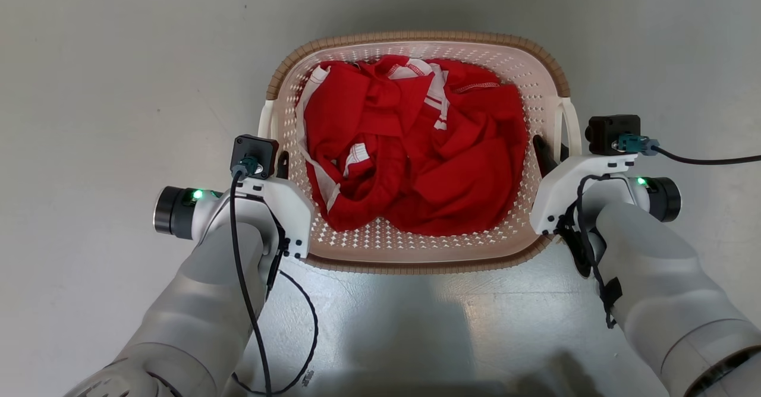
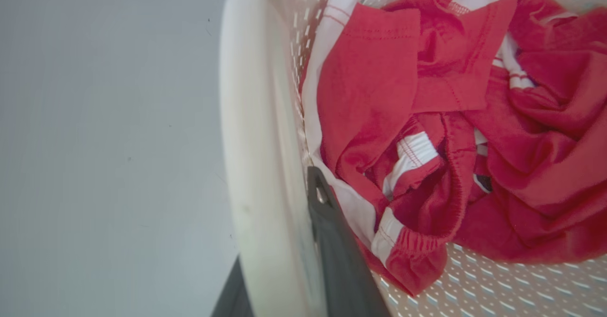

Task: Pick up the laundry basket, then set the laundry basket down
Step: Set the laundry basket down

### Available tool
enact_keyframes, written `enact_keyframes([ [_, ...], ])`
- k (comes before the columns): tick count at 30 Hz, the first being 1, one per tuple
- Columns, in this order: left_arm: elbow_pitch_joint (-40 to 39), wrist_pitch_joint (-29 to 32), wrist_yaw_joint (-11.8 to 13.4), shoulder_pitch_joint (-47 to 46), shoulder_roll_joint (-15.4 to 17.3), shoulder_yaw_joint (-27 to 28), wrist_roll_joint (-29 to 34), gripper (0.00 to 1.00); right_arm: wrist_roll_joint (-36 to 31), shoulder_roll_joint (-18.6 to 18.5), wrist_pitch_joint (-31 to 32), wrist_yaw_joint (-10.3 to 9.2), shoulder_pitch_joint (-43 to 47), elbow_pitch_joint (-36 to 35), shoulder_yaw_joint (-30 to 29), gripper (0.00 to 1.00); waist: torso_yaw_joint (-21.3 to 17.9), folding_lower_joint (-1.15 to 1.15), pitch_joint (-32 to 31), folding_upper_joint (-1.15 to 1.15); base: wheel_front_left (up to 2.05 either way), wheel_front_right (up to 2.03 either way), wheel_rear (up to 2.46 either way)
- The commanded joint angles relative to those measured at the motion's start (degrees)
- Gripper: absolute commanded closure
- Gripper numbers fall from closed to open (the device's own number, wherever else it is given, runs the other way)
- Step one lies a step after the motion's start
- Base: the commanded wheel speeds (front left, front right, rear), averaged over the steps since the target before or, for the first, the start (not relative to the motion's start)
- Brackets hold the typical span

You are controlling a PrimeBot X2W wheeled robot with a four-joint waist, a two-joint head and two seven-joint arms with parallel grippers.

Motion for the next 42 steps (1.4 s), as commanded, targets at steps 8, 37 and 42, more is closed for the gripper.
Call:
enact_keyframes([
  [8, 1.95, -1.46, 1.41, -1.39, 4.23, -0.3, 1.63, 1.0, -5.46, -2.11, -1.07, -0.15, 1.22, 0.95, -4.44, 1.0, -0.09, 0.0, 1.89, 0.0, 0.0, 0.0, 0.0],
  [37, 1.61, -1.94, 0.16, -2.39, 4.22, -1.72, 0.57, 0.73, -10.57, -2.03, -0.89, -0.15, 0.55, 0.96, -9.71, 1.0, 0.68, 0.0, 4.81, 0.0, 0.0, 0.0, 0.0],
  [42, 1.14, -2.29, -0.47, -2.47, 4.22, -1.95, 0.29, 0.0, -11.17, -2.03, -0.52, -0.15, 0.69, 0.96, -10.0, 0.0, 0.86, 0.0, 4.88, 0.0, 0.0, 0.0, 0.0],
])
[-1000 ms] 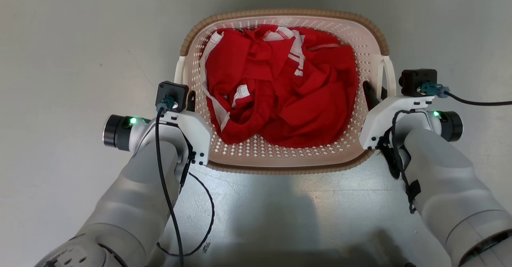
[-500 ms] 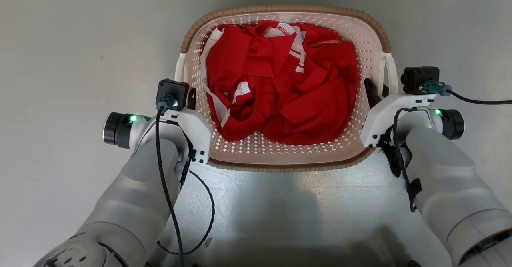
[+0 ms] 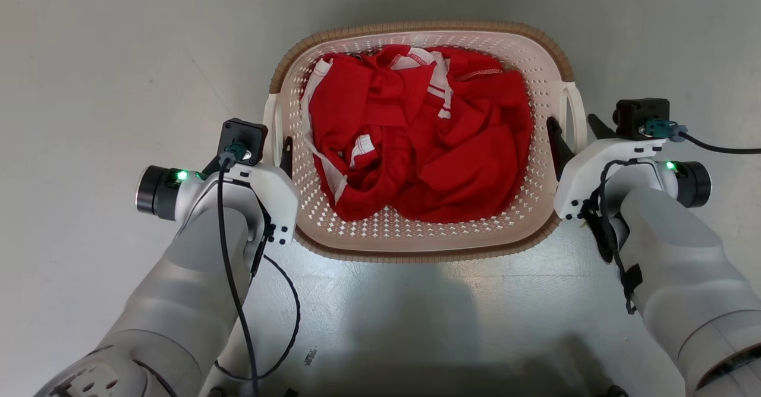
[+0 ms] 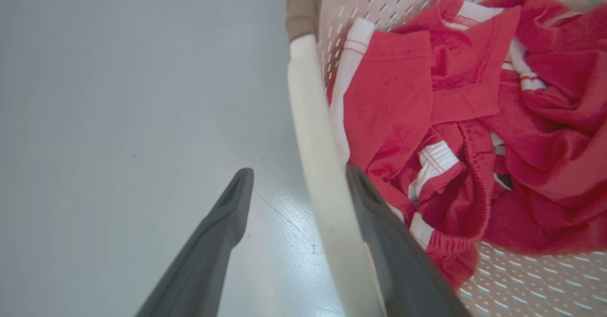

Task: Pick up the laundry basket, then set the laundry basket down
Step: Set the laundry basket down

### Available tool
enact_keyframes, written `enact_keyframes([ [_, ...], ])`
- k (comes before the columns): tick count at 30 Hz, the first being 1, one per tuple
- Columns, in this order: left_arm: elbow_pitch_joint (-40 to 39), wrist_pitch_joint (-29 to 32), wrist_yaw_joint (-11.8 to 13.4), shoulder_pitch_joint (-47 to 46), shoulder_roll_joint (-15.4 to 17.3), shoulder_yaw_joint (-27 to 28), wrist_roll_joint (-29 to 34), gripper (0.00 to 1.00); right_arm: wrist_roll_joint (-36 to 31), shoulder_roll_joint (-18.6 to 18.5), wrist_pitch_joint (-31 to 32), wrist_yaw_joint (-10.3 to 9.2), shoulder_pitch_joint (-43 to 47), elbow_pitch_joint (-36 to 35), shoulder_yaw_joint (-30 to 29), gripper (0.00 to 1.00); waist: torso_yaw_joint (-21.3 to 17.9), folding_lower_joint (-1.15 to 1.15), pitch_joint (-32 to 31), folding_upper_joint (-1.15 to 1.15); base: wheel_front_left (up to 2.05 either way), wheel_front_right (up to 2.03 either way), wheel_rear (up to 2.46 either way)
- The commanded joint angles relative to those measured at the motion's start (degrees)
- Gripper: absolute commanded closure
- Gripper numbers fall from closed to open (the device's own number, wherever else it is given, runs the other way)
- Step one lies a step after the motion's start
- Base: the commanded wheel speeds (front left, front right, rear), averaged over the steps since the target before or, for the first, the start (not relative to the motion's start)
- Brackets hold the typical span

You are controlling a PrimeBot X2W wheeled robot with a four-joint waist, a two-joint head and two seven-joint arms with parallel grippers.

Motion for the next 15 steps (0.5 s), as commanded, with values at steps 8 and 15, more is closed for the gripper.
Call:
enact_keyframes([
  [8, 0.0, -1.38, -1.13, -0.16, 2.86, 0.36, -0.18, 0.0, 0.66, -0.5, 0.04, -0.32, 1.94, 0.46, 1.35, 0.0, 0.4, 0.0, -0.18, 0.0, 0.0, 0.0, 0.0],
  [15, -0.94, -1.72, -1.68, 0.35, 2.86, 0.18, -0.86, 0.0, 2.3, -0.5, -0.15, -0.32, 2.28, -0.19, 3.02, 0.0, 0.26, 0.0, -0.77, 0.0, 0.0, 0.0, 0.0],
])
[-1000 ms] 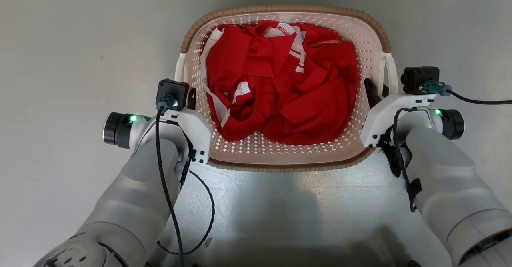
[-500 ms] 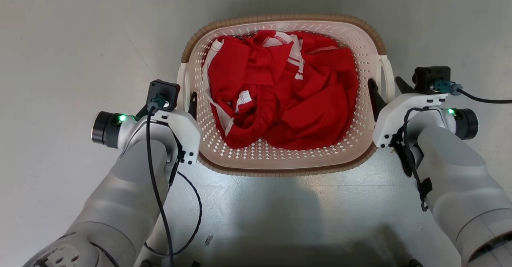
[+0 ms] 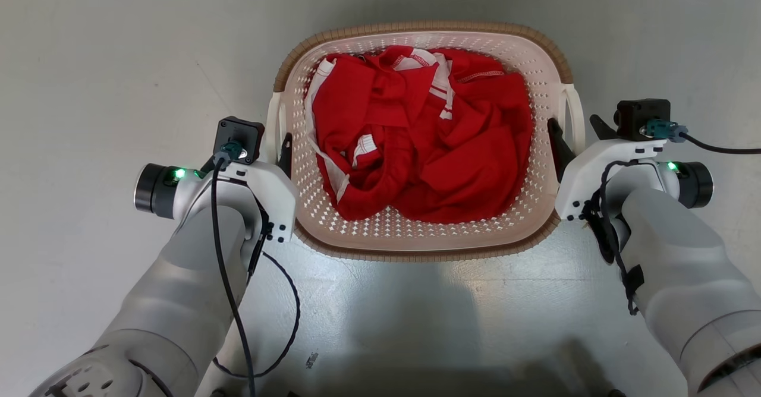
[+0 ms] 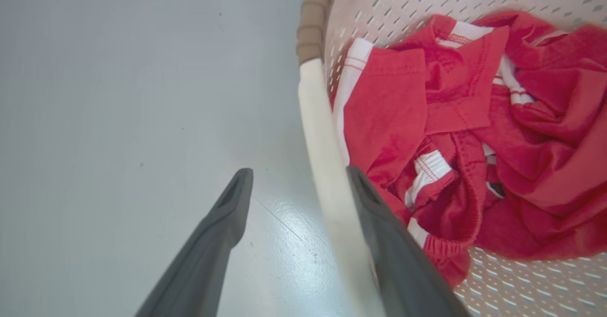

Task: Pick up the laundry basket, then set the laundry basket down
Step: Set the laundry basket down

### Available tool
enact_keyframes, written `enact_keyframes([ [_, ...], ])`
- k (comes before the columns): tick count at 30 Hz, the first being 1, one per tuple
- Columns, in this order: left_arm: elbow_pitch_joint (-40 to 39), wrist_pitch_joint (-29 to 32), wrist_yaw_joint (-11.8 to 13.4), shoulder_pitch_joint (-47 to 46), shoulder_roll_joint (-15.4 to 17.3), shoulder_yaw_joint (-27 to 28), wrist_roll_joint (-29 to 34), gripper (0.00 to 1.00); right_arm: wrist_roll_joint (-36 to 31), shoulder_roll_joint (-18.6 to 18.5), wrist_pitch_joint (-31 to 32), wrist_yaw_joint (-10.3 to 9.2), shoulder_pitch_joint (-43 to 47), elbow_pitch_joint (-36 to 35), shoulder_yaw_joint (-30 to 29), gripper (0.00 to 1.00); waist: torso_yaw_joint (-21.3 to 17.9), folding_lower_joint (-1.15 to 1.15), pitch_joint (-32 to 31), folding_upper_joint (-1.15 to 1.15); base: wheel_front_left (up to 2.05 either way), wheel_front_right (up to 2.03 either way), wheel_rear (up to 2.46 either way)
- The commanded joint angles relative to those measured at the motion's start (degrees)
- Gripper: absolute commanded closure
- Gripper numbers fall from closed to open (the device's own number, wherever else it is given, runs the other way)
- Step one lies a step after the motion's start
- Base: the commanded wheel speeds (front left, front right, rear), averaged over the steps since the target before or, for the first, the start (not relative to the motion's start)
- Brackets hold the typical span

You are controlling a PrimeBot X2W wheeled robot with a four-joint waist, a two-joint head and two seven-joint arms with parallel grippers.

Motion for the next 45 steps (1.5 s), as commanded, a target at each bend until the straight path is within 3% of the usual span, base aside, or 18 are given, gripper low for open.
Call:
enact_keyframes([
  [1, -0.17, -0.72, -0.19, 0.51, 1.92, 0.36, -0.48, 0.0, 0.88, 0.1, -0.12, -0.31, 2.39, -0.17, 1.02, 0.0, -0.07, 0.0, -0.22, 0.0, 0.0, 0.0, 0.0],
  [23, -2.65, -0.54, 0.03, 4.11, 1.92, -2.22, -3.48, 0.0, 5.67, 0.1, 1.31, -0.31, 5.44, -2.72, 8.6, 0.0, -0.37, 0.0, -6.98, 0.0, 0.0, 0.0, 0.0],
  [45, -3.06, -1.15, 1.67, 12.16, 1.92, -0.35, -6.23, 0.0, 11.08, 0.1, -0.95, -0.31, 12.18, -2.39, 12.73, 0.0, -0.98, 0.0, -25.49, 0.0, 0.0, 0.0, 0.0],
])
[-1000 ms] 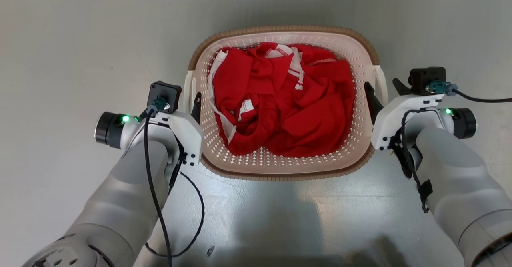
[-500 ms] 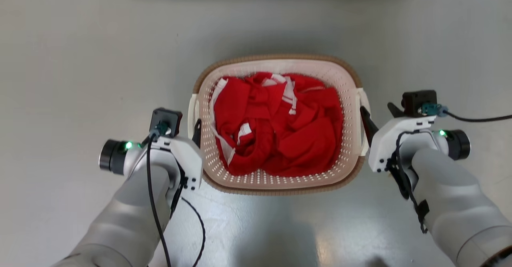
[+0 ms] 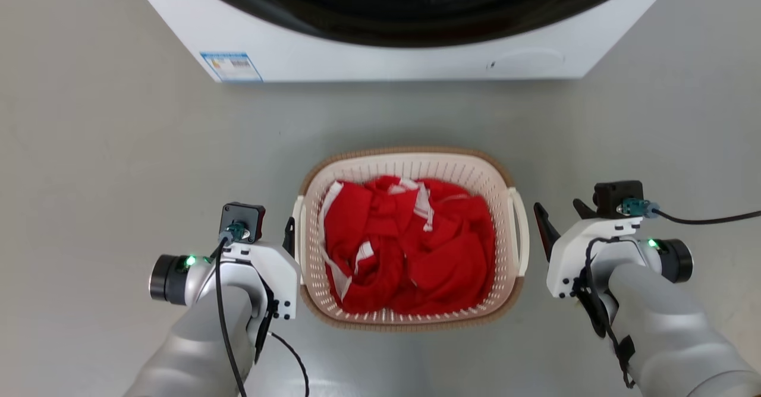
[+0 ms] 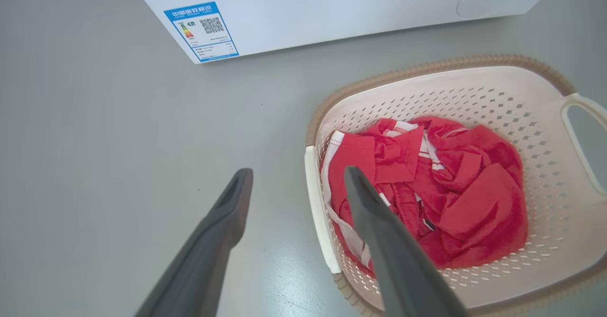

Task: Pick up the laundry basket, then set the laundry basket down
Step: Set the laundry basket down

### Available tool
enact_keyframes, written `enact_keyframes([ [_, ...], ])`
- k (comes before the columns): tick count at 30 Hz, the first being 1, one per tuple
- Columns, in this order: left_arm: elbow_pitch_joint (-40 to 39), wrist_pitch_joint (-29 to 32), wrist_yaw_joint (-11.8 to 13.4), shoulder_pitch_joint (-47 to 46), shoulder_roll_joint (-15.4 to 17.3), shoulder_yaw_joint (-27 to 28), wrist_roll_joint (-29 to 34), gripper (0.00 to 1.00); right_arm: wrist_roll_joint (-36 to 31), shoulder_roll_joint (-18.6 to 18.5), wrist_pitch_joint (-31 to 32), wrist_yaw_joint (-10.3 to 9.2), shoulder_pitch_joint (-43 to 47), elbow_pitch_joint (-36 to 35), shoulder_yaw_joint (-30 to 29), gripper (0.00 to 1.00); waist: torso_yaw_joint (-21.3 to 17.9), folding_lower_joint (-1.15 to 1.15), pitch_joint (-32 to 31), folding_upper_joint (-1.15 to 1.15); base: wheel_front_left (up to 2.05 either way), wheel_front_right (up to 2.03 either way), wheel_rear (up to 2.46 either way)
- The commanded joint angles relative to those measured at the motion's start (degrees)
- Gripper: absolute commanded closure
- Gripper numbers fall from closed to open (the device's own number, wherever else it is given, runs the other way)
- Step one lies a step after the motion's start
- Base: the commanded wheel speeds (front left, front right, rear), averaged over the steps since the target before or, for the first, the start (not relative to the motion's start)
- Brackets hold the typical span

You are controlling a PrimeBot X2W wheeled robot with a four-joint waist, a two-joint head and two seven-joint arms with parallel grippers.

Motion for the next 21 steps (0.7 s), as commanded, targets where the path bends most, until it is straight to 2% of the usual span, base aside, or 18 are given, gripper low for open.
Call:
enact_keyframes([
  [1, -0.73, -0.67, 0.81, 1.27, 1.38, 1.72, -0.38, 0.0, 0.73, 0.71, -1.23, -0.23, 2.71, -0.35, 0.98, 0.0, 0.04, 0.0, -3.7, 0.0, 0.0, 0.0, 0.0],
  [12, -3.4, -0.68, 1.95, 5.9, 2.08, 7.68, 3.55, 0.0, 1.87, 0.71, -3.33, -0.23, 5.54, -0.18, 2.67, 0.0, 0.12, 0.0, -11.01, 0.0, 0.0, 0.0, 0.0],
  [21, -8.78, -0.68, 3.33, 10.43, 4.6, 15.44, 9.58, 0.0, 2.56, 0.71, -5.67, -0.23, 6.89, -0.01, 3.04, 0.0, -0.32, 0.0, -16.0, 0.0, 0.0, 0.0, 0.0],
])
